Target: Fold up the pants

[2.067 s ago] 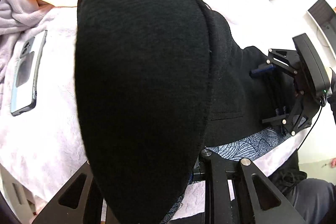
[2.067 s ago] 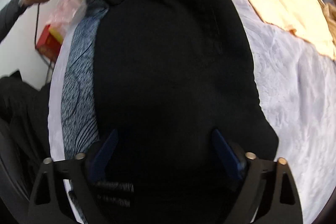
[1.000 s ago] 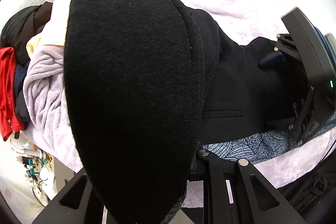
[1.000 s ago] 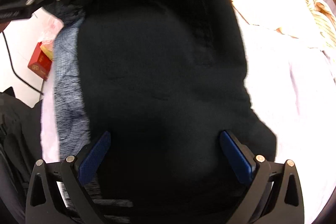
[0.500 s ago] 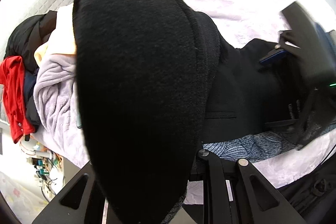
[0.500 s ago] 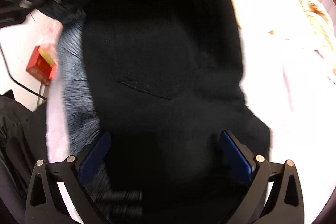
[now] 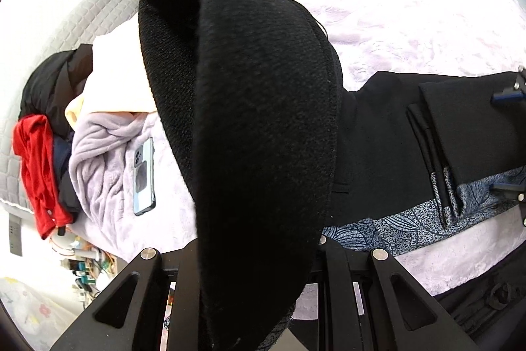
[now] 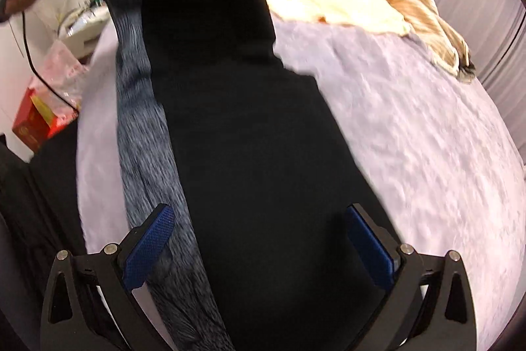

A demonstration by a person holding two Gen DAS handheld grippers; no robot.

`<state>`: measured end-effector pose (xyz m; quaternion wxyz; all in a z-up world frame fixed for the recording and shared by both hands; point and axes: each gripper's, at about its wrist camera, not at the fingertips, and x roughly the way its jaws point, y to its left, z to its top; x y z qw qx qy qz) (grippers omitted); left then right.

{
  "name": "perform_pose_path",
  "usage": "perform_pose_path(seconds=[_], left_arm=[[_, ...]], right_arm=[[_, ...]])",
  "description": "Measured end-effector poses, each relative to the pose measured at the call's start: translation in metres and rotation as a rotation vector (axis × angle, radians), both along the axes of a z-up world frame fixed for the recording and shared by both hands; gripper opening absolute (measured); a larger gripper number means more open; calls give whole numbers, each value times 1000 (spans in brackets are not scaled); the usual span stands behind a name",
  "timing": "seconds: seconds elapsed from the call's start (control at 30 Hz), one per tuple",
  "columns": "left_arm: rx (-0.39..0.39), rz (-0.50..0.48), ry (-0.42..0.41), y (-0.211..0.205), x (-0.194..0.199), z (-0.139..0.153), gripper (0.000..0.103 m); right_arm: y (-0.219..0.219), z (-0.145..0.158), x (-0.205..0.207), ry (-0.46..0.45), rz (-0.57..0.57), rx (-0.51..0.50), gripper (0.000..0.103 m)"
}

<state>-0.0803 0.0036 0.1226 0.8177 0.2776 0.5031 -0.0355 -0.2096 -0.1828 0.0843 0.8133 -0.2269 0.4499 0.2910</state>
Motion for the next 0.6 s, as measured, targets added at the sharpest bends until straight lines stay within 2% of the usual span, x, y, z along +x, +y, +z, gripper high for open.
perform_pose_path(seconds=[0.07, 0.17, 0.23, 0.27, 0.37, 0.47, 0.6], left_arm=[[12, 7, -1, -5, 0, -1, 22], [21, 12, -2, -13, -3, 0, 22], [27, 6, -4, -22, -11, 3, 22], [31, 0, -5, -25, -14, 4, 22], [31, -16, -9, -42, -19, 5, 22], [20, -44, -16, -59, -29, 13, 22], [4, -124, -29, -103, -41, 13, 22]], right_arm=[[-9, -8, 0, 15, -20, 53, 103], [-5, -8, 0, 17, -24, 48, 103], [-2, -9, -2, -16, -25, 41, 103], [-3, -1, -6, -42, -24, 45, 103], [-16, 14, -16, -91, -24, 72, 103], [-35, 20, -26, -128, -27, 49, 103], [-69, 1, -28, -55, -66, 29, 103]])
